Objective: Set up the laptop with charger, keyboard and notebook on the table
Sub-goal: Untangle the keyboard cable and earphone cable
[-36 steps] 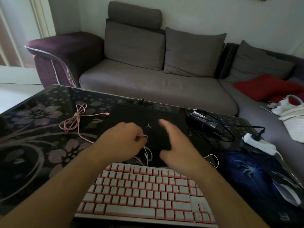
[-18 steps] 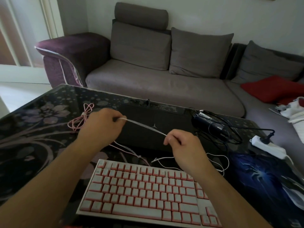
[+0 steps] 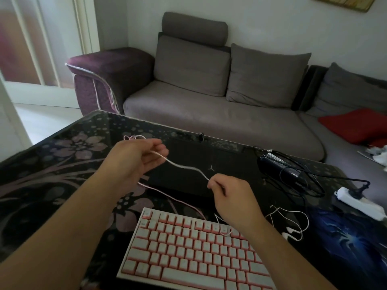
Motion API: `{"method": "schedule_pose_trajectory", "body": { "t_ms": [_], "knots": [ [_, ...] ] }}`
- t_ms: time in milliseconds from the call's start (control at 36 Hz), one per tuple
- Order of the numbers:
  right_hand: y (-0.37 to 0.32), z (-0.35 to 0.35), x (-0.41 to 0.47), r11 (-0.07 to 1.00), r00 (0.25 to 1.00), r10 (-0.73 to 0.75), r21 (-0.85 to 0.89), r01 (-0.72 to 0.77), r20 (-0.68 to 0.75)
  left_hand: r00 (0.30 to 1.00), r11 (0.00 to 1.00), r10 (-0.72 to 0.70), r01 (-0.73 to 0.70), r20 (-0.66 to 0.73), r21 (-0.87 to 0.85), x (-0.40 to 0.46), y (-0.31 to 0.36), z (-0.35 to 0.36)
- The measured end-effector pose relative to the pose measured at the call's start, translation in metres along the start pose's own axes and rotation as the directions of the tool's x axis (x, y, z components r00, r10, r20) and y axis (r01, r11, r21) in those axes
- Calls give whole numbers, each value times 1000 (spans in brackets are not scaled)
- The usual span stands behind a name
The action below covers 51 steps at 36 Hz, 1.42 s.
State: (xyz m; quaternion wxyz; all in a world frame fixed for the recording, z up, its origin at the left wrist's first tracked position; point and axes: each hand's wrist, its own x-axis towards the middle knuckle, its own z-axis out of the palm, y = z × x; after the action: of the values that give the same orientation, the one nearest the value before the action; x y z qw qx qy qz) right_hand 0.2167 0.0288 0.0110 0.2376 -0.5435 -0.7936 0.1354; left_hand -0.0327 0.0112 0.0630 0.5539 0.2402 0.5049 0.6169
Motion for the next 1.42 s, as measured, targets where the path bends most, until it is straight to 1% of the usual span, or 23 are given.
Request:
{"method": "schedule_pose_trajectory", "body": {
  "t_ms": [139,167,222,278,306,361,417,500,583,667,750,806,972,1028,1084,1139,1167,1195,1250,1278,1306,1361,1417],
  "knots": [
    [-10,8,25,995,978,-82,45,92,-191,999,926,28,-16,-26,378,11,-5,5],
    [-13,7,30,996,987,-75,42,82,-145,1000,912,-9,13,-11,410,12,-5,6],
    [-18,0,39,1000,995,-14,16,12,100,1000,842,-15,-2,28,540,14,-6,8],
    [-23,-5,47,979,936,40,172,-106,349,995,742,-15,-52,95,669,14,-6,6],
    [-27,-10,50,928,922,24,335,-164,386,992,676,-22,-79,127,732,13,-4,5],
    [-33,-14,54,752,951,3,626,-207,310,984,573,-40,-118,171,811,16,-3,0],
    [-36,-14,57,700,978,12,697,-157,208,976,497,-47,-163,214,852,15,-2,-1],
    [-41,-12,51,822,990,-76,569,-8,122,949,462,-21,-268,313,845,13,-3,-3],
    [-43,-3,46,882,958,-214,459,106,190,931,435,3,-330,365,838,12,-4,-4],
    [-43,7,45,915,940,-198,397,75,277,930,420,28,-344,367,840,13,-7,-2],
    [-45,10,46,937,939,-74,346,-50,337,942,403,85,-330,325,853,14,-7,-2],
    [-43,9,46,941,947,-19,326,-92,322,952,386,131,-306,277,870,16,-6,-3],
    [-36,0,43,930,957,-12,356,-97,291,949,293,289,-216,129,932,20,-1,-18],
    [-33,0,41,931,953,-4,350,-106,301,928,364,369,-187,43,912,25,-1,-28],
    [-31,0,40,924,949,7,362,-127,314,917,580,385,-154,-103,800,32,0,-40],
    [-31,2,41,921,953,32,361,-145,303,948,794,250,-84,-198,602,36,5,-50],
    [-32,4,42,928,955,47,341,-150,293,970,802,182,-53,-159,594,38,7,-54],
    [-33,6,43,938,956,59,311,-151,287,990,728,118,-32,-79,685,39,9,-58],
    [-38,12,46,962,956,57,239,-130,289,996,445,-71,-9,45,896,39,8,-60],
    [-41,15,48,975,955,37,200,-99,294,989,313,-127,-27,70,949,40,6,-61],
    [-44,19,51,986,956,6,157,-55,294,985,236,-140,-66,102,969,39,4,-60],
    [-54,26,58,998,948,-53,57,37,314,970,232,-77,-208,231,950,37,2,-57],
    [-68,31,64,995,934,-97,-2,104,344,918,348,21,-378,396,858,32,2,-49]
  ]
}}
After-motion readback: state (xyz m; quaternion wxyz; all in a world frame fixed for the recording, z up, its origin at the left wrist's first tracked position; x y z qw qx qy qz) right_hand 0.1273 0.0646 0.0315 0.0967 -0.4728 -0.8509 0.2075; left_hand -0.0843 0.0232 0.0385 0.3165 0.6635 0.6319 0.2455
